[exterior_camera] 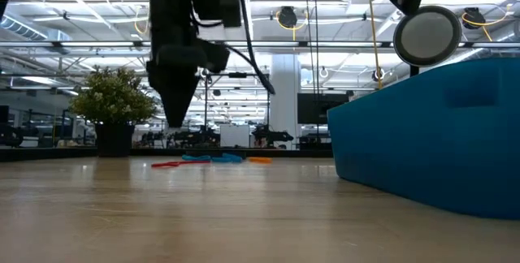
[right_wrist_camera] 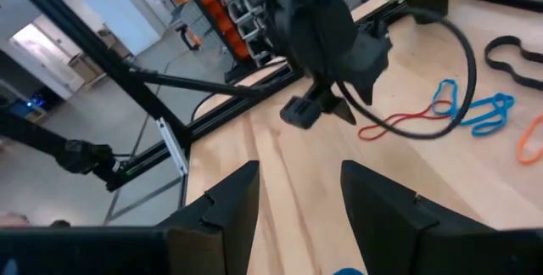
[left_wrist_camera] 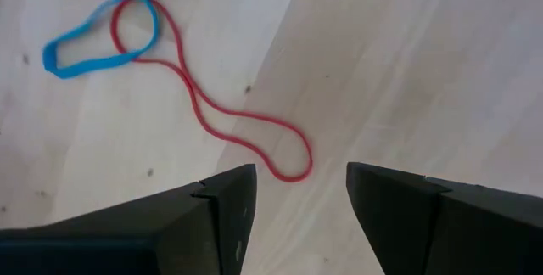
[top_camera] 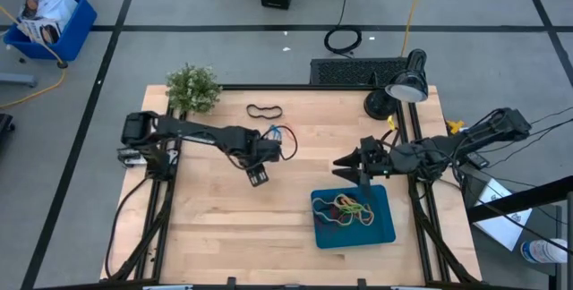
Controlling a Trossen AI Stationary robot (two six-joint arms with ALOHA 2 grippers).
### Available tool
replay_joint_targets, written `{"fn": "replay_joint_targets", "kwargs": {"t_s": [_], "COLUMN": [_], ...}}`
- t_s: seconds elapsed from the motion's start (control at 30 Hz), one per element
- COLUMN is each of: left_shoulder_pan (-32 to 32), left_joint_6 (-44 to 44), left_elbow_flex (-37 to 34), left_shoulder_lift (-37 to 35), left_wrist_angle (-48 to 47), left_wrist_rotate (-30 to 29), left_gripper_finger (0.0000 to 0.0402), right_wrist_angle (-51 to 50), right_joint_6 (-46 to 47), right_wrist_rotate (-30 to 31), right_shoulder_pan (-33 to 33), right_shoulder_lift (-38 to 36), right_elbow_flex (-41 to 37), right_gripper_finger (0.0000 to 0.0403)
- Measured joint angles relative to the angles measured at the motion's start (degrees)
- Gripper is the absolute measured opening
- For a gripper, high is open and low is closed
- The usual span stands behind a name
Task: Pick and place rubber bands into bin
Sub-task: Put the red rubber band into the blue bin
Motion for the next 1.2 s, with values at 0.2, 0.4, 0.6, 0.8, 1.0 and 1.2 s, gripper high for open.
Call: {"fn": "replay_joint_targets", "kwargs": {"t_s": [0.2, 0.4, 0.6, 0.8, 1.0, 1.2], "left_shoulder_pan": [1.4, 2.0, 2.8, 3.1, 3.1, 3.0], "left_joint_6": [-0.2, 0.1, 0.2, 0.3, 0.2, -0.2], "left_elbow_flex": [0.0, 0.0, 0.0, 0.1, 0.3, 0.2], "left_shoulder_lift": [3.1, 5.7, 8.9, 10.5, 11.0, 11.0], "left_wrist_angle": [0.7, 2.2, 2.5, 3.1, 3.2, 3.1], "left_wrist_rotate": [1.1, 3.5, 5.6, 8.1, 7.9, 7.8], "left_gripper_finger": [0.0191, 0.0191, 0.0191, 0.0191, 0.019, 0.0146], "right_wrist_angle": [0.0, 0.1, 0.1, 0.1, 0.1, 0.2], "right_joint_6": [0.4, 0.4, 0.2, 0.0, -0.5, -1.3], "right_wrist_rotate": [-0.1, -0.2, -0.2, -0.2, -0.2, -0.2], "right_shoulder_pan": [-1.8, -2.8, -2.8, -2.8, -2.8, -2.8], "right_shoulder_lift": [0.0, 0.0, 0.0, 0.0, 0.0, 0.0], "right_elbow_flex": [0.0, 0.0, 0.0, 0.0, 0.0, 0.0], "right_gripper_finger": [0.0161, 0.0162, 0.0164, 0.0161, 0.0162, 0.0161]}}
